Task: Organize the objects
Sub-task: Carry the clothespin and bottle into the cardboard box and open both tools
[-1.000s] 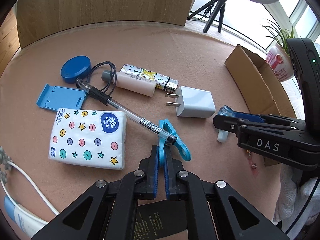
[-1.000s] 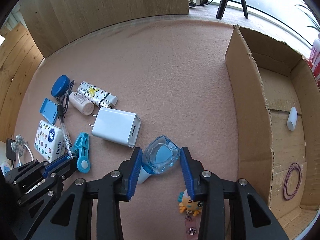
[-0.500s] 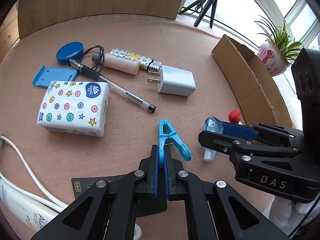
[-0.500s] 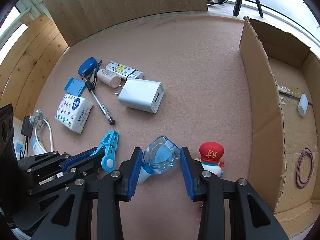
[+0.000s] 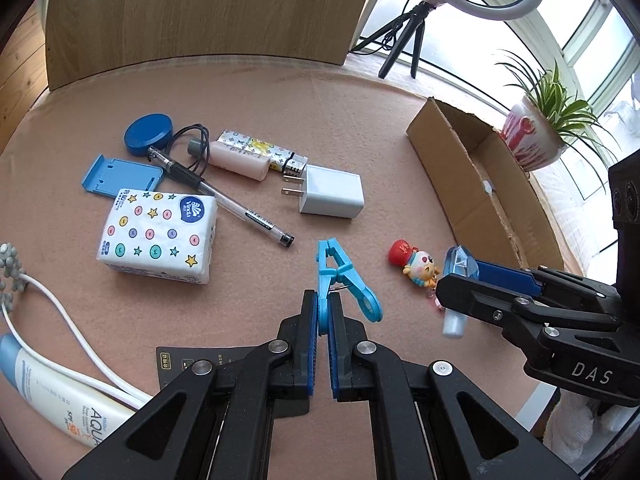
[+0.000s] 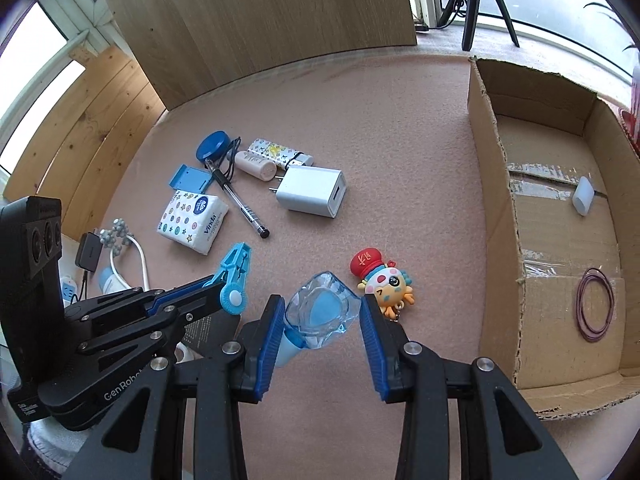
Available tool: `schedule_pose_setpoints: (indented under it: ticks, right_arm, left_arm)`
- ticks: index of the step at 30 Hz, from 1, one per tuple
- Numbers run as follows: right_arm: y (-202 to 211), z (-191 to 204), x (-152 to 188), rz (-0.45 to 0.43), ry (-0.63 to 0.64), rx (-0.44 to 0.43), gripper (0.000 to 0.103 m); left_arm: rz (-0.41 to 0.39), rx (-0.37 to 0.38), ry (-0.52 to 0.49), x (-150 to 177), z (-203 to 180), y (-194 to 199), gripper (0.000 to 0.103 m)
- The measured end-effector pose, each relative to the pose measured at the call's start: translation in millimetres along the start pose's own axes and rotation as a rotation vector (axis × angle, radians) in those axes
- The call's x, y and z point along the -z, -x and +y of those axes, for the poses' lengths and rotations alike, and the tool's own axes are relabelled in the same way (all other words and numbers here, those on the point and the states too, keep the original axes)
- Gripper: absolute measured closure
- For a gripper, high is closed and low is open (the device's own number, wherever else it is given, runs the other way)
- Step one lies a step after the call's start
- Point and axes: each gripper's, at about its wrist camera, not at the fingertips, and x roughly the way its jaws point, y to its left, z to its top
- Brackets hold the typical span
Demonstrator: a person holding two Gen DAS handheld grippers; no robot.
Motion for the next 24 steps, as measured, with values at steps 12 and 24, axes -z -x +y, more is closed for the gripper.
schedule_pose_setpoints:
  ticks: [12,24]
  right_arm:
    - [60.9,-48.4,4.5,-0.131,-0.057,0.082,0.068]
    - [86.7,-125.5,11.4,-0.165,-0.15,0.17,0.068]
  left_arm:
    - [-0.032,0.063,-0.119,-29.0,-81.1,-1.4,0.099]
    - [-0.031,0.1,-0.211,-48.0,-161.4,-30.5,0.098]
